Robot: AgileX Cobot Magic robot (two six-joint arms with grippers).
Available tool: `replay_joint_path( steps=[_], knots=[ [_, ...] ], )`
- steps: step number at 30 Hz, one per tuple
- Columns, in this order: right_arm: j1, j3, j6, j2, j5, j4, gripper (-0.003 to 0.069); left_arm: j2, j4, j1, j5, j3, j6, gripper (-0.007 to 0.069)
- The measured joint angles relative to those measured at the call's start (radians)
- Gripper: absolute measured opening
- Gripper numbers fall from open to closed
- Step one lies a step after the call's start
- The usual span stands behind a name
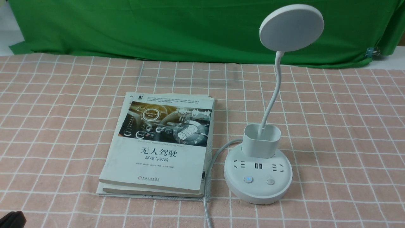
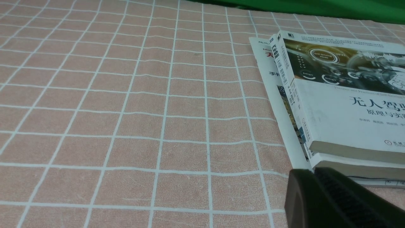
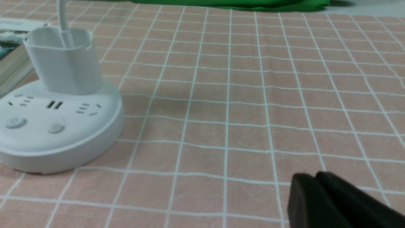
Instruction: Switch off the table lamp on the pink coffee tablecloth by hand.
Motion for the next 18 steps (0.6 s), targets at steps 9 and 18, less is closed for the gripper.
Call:
replay_joint_path(
  steps=[9,18],
  knots=[
    [0.0,0.0,0.0,0.0,0.0,0.0,0.0124,0.0,0.0,0.0,0.0,0.0,0.0,0.0006],
    [0.0,0.0,0.0,0.0,0.0,0.0,0.0139,0.0,0.0,0.0,0.0,0.0,0.0,0.0006]
  ],
)
